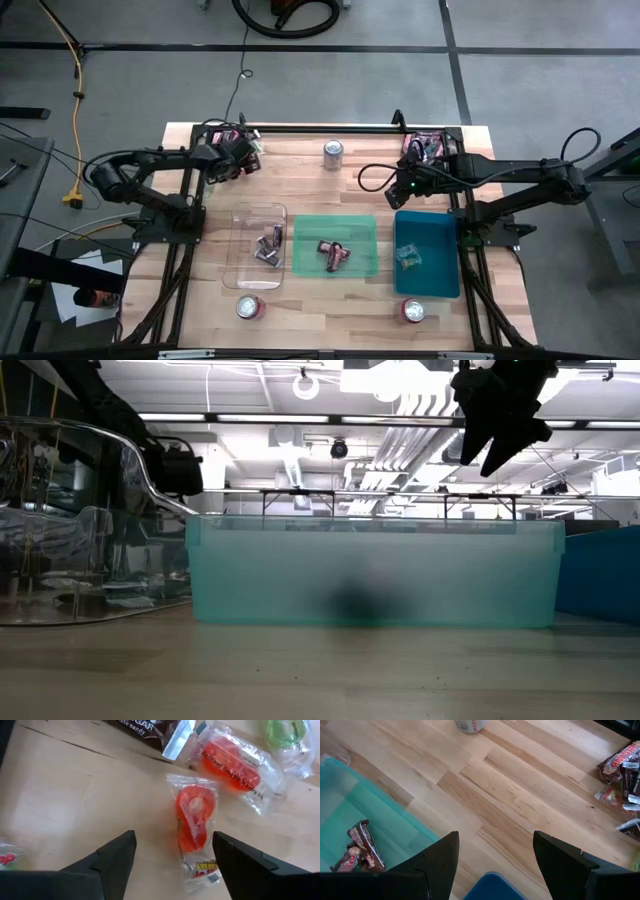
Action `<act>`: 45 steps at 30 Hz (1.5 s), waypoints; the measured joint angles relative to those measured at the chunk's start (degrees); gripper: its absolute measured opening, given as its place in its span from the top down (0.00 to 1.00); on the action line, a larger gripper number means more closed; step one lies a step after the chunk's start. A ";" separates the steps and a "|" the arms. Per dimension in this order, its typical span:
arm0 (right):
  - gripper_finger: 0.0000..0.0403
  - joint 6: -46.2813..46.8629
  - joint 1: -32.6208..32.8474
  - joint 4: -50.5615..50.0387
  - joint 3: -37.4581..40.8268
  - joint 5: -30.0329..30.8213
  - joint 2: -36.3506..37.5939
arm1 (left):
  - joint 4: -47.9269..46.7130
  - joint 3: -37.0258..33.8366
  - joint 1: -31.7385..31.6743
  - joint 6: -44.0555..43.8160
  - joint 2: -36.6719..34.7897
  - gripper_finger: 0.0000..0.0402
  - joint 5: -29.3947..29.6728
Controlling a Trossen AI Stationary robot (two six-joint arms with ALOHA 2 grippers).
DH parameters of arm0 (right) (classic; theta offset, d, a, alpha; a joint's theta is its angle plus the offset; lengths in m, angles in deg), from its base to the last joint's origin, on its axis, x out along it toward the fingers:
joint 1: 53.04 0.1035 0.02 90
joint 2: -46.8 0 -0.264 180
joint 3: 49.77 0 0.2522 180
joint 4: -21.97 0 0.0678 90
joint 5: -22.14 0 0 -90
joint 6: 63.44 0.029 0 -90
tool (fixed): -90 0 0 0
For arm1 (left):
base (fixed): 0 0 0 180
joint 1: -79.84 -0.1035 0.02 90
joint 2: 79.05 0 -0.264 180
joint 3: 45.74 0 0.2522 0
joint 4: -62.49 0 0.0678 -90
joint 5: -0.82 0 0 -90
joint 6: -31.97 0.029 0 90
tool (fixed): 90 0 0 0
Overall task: Organize candy in baskets
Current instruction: Put the red gummy into the blue bin
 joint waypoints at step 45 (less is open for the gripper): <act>0.38 -13.94 1.32 50.56 0.00 -20.66 -6.25 | 25.68 28.10 42.17 64.30 -0.10 1.00 -2.61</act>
